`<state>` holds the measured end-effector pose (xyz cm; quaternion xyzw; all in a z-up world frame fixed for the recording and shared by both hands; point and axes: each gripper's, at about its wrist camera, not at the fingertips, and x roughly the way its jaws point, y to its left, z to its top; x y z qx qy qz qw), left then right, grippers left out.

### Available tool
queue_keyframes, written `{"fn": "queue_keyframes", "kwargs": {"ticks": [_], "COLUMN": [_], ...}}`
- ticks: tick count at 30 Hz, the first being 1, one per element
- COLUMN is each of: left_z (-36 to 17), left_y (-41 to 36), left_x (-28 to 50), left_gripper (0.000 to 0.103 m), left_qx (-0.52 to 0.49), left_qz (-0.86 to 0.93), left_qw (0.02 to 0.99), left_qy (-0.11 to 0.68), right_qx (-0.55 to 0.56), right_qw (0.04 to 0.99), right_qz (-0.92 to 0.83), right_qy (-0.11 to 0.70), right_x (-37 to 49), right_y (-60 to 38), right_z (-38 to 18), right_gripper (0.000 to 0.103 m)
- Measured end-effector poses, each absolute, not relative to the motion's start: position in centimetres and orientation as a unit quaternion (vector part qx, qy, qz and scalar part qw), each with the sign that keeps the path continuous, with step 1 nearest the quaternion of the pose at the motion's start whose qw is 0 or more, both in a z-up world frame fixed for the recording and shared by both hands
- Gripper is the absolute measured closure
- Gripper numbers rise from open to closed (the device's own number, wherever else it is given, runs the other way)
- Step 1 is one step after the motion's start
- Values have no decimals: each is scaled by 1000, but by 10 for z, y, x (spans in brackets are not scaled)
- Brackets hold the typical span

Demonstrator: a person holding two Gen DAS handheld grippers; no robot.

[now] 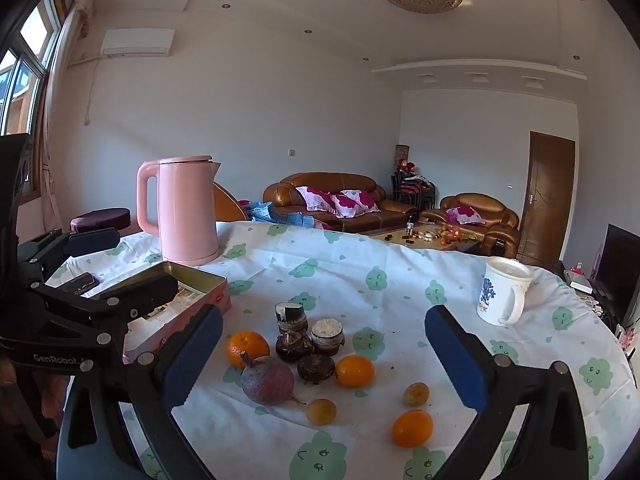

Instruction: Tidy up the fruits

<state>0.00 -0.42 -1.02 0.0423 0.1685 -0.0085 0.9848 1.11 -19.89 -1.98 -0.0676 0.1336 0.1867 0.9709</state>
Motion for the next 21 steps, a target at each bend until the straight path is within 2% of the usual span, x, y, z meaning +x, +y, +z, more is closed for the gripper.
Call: {"fn": "queue_keyframes", "kwargs": {"ticks": [21], "left_z": [-12], "left_y": [-4], "left_x": [-1], "left_gripper": [0], "left_qx": [41], "left_qz": [-9], "left_qw": [985], "left_qy": [170], "right_qx": [-68], "right_qw": [970], "right_qz": [188], "right_qy": [135], "right_x": [8], "right_y": [-196], "right_z": [-23], "right_gripper": [1]}}
